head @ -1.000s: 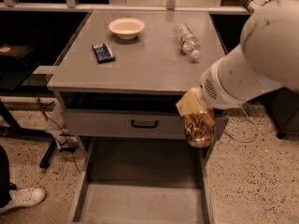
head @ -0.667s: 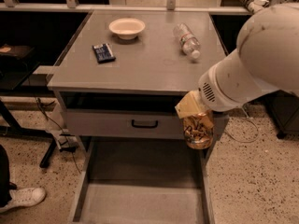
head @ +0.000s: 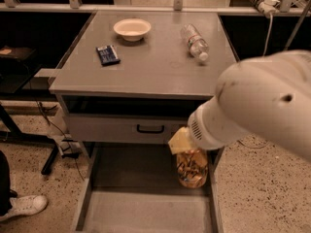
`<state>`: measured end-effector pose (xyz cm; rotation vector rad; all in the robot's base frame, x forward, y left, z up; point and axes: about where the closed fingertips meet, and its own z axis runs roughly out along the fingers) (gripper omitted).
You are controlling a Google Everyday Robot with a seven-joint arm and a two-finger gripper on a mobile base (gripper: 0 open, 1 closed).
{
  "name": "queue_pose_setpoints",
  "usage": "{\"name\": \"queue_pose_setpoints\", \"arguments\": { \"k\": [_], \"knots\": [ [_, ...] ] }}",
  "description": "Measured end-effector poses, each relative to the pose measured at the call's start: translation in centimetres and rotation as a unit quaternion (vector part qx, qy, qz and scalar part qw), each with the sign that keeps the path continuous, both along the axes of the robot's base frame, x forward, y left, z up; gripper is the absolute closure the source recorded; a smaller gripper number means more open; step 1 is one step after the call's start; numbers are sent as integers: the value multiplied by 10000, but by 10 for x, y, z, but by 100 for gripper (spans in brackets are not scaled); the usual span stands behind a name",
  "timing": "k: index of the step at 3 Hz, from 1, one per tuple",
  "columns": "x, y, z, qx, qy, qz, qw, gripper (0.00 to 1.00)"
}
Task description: Place orange can into middle drawer
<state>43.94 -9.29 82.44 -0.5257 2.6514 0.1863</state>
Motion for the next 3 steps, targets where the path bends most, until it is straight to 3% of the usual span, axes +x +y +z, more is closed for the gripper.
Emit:
{"name": "queue_pose_setpoints", "arguments": {
  "k": [1,2,3],
  "knots": [
    [-31,26,-88,184,689,-404,9966,100],
    [-57,45,-130,417,1260,-414,9903,100],
    [-58,45,-132,430,1290,-423,9898,100]
  ]
}}
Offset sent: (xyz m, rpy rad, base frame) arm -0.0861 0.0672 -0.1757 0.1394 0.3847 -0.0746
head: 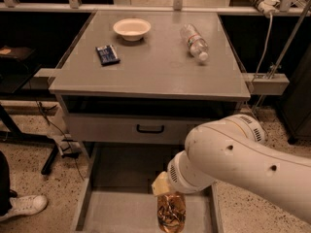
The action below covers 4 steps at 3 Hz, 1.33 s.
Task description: Place orange can into middle drawer
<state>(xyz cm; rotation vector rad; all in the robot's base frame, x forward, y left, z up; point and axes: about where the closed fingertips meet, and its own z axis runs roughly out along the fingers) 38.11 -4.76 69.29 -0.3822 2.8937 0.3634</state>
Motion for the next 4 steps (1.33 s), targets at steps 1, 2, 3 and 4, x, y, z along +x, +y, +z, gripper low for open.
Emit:
{"name": "queue_pose_setpoints", "arguments": {
  "k": [1,2,3,4],
  "knots": [
    [10,11,-24,204,8,-344,9992,100],
    [34,19,-69,404,-111,-798,9959,100],
    [62,20,-93,652,-321,-1254,9894,100],
    [66,23,-89,790,-331,-1536,9844,100]
  ]
}}
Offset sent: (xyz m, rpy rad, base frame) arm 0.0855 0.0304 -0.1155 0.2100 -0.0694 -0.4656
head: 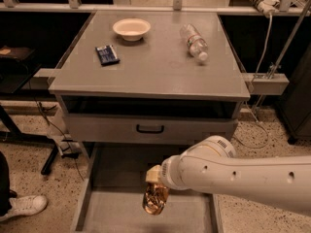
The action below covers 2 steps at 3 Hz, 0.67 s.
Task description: Place orange can into middle drawer
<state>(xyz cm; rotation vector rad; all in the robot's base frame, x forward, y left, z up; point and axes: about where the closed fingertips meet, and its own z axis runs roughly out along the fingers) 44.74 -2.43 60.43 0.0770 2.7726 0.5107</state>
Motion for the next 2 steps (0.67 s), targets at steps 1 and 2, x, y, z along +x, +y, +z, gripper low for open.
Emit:
{"name": "queue_pose_setpoints", "arguments": {
  "k": [1,2],
  "knots": [
    [0,0,-2,-11,-6,25,10000,100],
    [10,-11,-13,-32,-219,-105,9997,100]
  ]
}}
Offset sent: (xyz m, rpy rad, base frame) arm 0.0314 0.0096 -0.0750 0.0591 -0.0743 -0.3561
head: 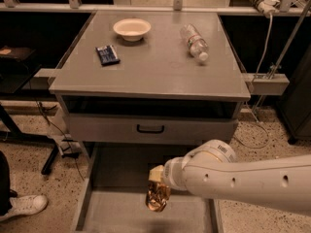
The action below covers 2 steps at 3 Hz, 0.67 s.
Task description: Place orange can into middle drawer
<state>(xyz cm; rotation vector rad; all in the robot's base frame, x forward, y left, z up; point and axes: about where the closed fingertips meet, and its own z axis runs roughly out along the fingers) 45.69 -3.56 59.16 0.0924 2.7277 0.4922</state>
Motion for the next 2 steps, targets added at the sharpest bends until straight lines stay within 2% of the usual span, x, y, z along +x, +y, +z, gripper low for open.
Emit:
{"name": "queue_pose_setpoints", "arguments": {
  "k": [1,2],
  "knots": [
    [28,-25,14,-36,-396,-323,9987,100],
    [47,-41,15,-143,-538,-543,9970,100]
  ]
}}
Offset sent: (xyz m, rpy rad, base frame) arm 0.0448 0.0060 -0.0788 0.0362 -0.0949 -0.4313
